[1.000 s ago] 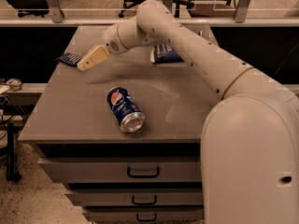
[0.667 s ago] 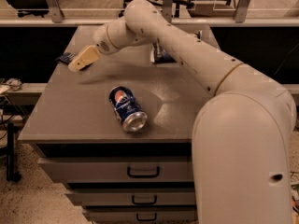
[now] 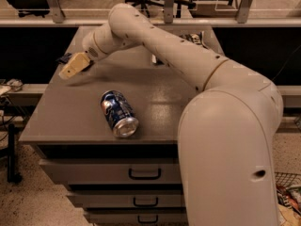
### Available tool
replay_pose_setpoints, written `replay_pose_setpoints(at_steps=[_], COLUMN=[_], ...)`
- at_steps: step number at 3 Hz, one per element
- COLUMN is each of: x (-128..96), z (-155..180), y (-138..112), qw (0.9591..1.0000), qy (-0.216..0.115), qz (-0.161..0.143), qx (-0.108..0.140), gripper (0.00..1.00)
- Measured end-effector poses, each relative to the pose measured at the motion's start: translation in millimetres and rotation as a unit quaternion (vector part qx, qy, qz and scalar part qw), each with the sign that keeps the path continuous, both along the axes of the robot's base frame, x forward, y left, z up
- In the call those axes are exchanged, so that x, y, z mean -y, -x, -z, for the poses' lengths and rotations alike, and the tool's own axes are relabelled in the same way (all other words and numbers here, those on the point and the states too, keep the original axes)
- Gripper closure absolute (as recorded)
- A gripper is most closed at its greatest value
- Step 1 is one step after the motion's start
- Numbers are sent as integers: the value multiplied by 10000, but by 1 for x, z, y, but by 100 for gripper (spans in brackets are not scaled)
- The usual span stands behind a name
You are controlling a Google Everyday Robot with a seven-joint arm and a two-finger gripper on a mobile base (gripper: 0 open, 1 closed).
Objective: Pick rxbar blueberry
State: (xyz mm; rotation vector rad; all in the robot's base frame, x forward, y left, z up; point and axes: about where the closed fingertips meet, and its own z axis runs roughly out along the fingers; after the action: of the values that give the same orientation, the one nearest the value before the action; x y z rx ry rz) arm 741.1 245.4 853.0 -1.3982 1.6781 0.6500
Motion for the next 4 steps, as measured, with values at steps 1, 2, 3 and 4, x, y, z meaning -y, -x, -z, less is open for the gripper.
replay_pose_setpoints(at_steps=[1,2,3,4], x=[-16,-25,-27,-27], z=[14,20,22,21], y=[0,-1,-1,-1], qw=[9998,9996,9995,9995], qy=[-6,-16,-15,-15], qz=[-79,-157,-164,-163], qx=[-160,-245,-281,-282], gripper=[20,41,65,89])
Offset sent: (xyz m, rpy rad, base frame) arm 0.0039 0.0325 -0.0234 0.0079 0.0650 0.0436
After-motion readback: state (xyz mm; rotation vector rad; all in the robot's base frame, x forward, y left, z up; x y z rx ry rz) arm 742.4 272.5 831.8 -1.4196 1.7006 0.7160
